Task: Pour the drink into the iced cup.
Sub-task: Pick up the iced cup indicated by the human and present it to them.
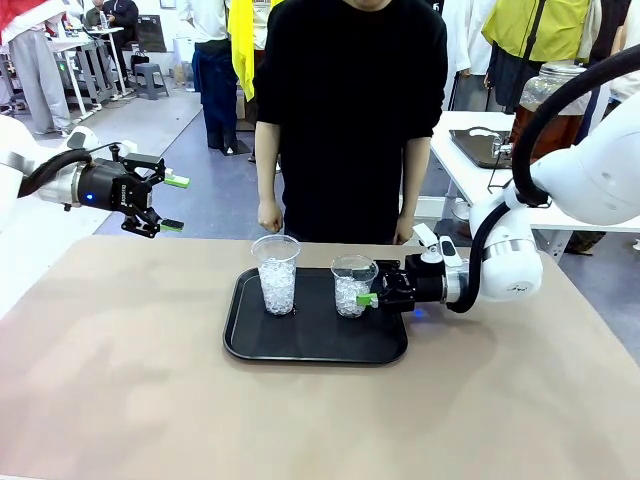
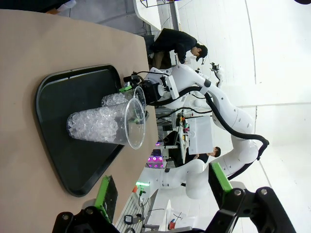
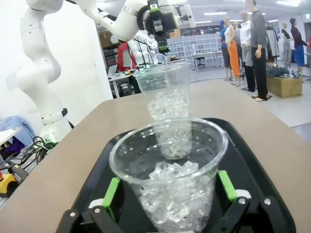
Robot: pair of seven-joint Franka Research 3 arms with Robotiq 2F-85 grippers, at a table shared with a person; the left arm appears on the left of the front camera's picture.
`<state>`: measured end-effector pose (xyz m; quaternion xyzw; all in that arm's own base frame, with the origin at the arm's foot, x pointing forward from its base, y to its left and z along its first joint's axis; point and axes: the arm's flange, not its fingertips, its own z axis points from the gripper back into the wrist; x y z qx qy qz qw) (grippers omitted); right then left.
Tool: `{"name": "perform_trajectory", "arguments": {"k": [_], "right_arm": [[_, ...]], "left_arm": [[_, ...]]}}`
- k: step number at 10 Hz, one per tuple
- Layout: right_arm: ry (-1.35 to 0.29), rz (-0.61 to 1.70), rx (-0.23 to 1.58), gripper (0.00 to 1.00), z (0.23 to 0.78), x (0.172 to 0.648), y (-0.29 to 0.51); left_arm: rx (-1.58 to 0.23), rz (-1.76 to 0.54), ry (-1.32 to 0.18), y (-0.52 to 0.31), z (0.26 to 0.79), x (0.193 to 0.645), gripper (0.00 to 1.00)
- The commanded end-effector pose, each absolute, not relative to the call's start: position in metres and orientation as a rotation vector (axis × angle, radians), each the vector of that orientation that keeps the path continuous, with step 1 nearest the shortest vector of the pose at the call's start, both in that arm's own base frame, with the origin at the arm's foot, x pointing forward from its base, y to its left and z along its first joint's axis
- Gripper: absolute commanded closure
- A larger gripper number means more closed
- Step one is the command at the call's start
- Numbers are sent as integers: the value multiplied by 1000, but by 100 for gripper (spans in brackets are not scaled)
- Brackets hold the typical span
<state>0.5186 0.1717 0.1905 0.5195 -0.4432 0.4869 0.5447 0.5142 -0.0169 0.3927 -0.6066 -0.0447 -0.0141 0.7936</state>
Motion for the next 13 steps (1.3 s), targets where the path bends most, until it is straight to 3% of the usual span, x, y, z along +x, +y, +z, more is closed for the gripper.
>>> {"name": "perform_trajectory", "arguments": {"k": [1,8,10,13], "right_arm": [[-1049,1095,1203,0,191,528,185],[-1019,1099,1237,0,189,527,200],[-1020,1089,1240,34,189,527,199],[-1025,1076,1265,34,191,526,197]], "left_arm": [[-1304,-31,-99,-16,394,514,0],[-1304,-31,-99,-16,394,514,0],[-1304,-31,-99,-16,394,514,0],[-1304,-31,-99,-16,394,514,0]]}}
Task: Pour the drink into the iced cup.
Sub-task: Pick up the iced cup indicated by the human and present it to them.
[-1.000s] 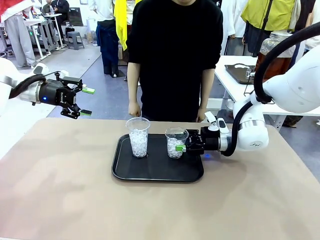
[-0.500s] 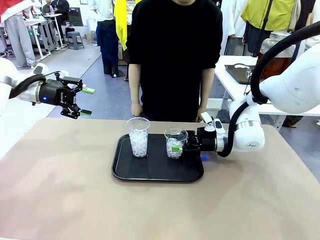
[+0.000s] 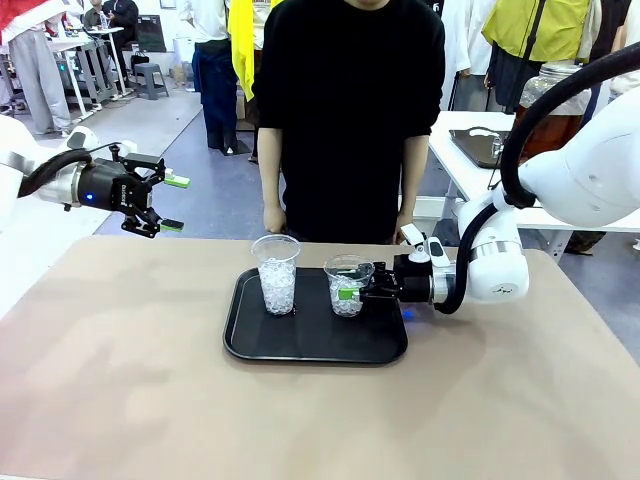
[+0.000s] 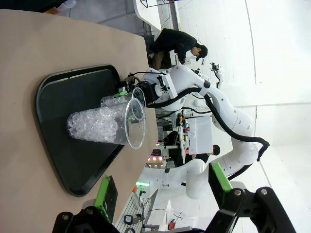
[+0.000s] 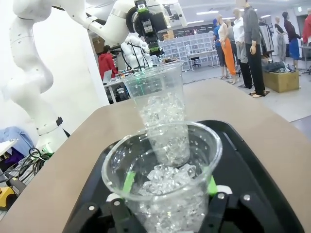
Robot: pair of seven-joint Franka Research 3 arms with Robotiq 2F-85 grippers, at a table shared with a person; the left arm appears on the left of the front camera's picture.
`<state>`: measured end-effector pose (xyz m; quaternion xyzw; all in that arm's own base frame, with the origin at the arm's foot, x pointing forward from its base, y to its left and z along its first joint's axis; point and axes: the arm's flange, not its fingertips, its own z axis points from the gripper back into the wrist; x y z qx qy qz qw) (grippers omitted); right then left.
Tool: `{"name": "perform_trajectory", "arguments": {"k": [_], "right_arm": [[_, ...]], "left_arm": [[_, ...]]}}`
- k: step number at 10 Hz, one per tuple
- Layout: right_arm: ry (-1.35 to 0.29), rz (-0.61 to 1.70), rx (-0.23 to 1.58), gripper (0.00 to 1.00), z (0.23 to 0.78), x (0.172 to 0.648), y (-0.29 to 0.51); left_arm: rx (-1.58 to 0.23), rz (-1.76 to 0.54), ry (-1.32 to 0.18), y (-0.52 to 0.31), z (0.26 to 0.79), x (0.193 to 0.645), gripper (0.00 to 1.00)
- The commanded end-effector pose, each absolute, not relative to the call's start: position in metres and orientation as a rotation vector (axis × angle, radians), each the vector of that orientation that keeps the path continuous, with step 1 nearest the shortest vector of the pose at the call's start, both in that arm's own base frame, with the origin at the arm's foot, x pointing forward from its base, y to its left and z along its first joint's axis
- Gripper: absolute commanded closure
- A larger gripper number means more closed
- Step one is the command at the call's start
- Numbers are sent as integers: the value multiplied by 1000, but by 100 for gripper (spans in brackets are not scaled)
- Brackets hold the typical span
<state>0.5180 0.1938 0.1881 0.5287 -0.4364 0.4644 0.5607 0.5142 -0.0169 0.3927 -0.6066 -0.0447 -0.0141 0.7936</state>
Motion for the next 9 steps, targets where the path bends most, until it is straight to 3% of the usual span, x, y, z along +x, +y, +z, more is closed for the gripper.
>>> {"name": "perform_trajectory", "arguments": {"k": [1,9], "right_arm": [[-1028,1069,1286,34,196,526,195],[-1007,1139,1269,34,347,578,170]], "left_arm": [[-1304,-31,-99,-16,394,514,0],[-1304,-31,-99,-16,394,514,0]]}}
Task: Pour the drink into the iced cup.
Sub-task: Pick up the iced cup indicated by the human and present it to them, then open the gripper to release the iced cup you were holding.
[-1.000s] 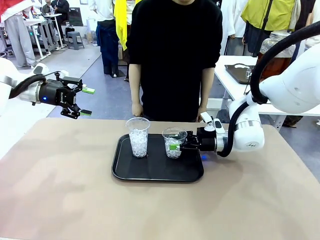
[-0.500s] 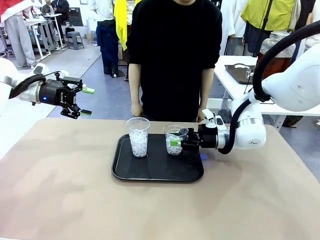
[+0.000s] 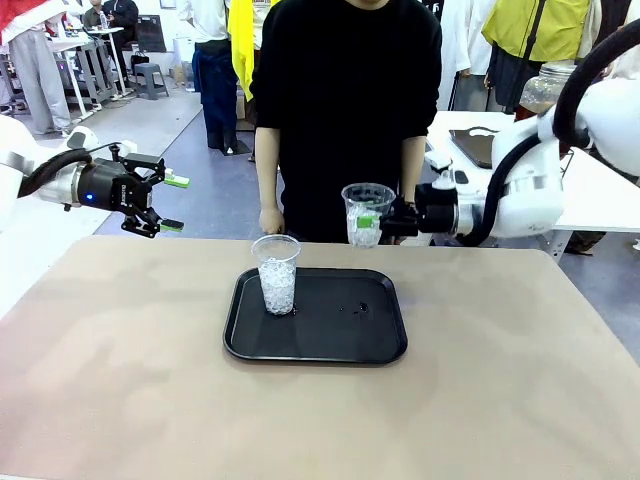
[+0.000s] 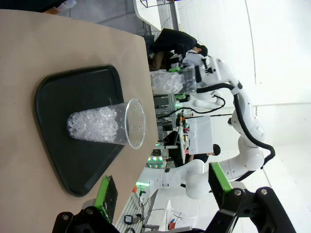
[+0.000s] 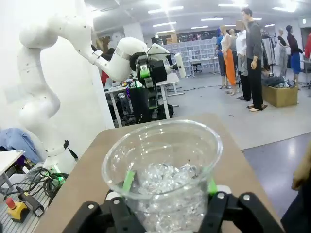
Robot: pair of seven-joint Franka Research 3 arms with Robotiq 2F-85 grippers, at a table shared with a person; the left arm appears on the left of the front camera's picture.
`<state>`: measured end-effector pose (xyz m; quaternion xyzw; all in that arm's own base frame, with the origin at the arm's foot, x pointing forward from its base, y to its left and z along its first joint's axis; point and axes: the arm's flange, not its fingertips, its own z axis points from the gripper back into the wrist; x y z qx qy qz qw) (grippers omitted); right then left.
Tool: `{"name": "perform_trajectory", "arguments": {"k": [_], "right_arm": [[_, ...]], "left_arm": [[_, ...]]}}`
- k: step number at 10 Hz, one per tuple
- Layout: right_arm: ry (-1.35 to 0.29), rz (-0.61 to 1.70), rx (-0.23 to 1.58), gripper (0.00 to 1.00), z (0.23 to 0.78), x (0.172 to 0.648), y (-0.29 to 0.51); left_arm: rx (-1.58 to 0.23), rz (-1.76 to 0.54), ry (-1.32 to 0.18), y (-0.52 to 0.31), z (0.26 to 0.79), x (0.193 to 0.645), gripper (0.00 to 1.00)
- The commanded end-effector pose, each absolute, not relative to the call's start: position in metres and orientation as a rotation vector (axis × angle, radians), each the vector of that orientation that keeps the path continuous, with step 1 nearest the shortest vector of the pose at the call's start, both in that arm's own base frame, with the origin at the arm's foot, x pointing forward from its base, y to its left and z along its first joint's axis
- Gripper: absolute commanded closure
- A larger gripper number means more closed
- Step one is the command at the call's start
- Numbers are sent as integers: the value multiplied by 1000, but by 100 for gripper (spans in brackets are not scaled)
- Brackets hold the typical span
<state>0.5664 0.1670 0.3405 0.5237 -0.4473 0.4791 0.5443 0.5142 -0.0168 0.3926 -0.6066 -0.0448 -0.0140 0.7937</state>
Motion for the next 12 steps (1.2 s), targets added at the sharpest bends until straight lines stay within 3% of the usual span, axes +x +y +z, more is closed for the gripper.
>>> {"name": "perform_trajectory", "arguments": {"k": [1,12], "right_arm": [[-1018,1142,1275,34,358,584,170],[-1049,1148,1247,34,362,580,169]], "left_arm": [[-1304,-31,-99,-16,394,514,0],[-1304,-31,-99,-16,394,514,0]]}}
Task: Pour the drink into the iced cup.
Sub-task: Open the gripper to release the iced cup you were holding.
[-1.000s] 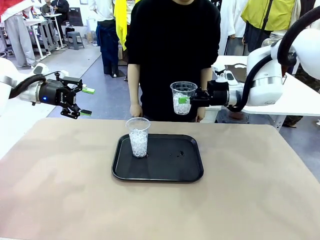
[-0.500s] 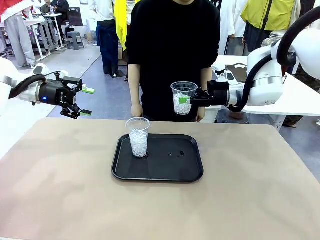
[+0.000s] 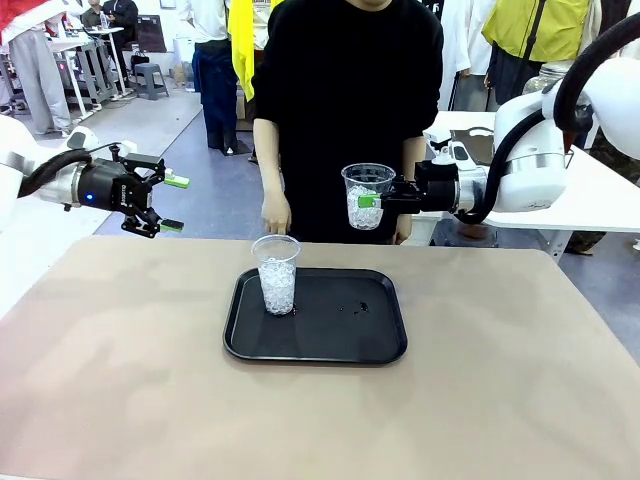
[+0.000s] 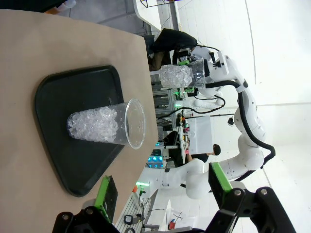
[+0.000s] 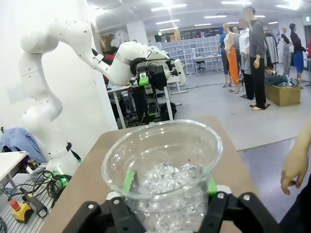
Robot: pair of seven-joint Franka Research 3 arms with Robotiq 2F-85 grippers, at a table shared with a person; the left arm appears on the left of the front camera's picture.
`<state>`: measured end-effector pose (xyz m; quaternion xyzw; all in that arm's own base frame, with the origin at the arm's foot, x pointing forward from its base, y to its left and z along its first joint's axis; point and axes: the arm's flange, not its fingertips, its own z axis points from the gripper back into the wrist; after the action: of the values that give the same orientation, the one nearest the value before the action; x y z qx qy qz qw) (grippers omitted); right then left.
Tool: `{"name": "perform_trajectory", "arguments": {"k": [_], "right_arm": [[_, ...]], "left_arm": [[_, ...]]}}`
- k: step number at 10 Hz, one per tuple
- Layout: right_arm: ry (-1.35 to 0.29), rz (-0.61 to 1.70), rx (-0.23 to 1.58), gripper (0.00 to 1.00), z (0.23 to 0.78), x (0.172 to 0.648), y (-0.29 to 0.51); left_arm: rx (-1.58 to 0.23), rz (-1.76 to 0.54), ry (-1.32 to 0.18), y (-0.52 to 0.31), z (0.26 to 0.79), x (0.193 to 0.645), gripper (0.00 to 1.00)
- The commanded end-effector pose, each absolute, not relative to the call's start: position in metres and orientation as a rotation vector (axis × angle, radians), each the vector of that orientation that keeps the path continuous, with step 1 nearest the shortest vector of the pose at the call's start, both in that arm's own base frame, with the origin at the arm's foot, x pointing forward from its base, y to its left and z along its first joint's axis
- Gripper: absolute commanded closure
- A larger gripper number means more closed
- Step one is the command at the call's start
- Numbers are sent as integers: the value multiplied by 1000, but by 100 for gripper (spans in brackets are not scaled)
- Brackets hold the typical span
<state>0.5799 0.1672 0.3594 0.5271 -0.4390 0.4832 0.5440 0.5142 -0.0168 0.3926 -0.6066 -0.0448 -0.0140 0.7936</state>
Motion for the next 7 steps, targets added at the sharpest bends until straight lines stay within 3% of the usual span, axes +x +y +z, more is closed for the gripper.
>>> {"name": "perform_trajectory", "arguments": {"k": [1,7], "right_arm": [[-1049,1148,1247,34,362,580,169],[-1049,1148,1247,34,362,580,169]], "left_arm": [[-1304,-31,-99,-16,394,514,0],[-1304,-31,-99,-16,394,514,0]]}}
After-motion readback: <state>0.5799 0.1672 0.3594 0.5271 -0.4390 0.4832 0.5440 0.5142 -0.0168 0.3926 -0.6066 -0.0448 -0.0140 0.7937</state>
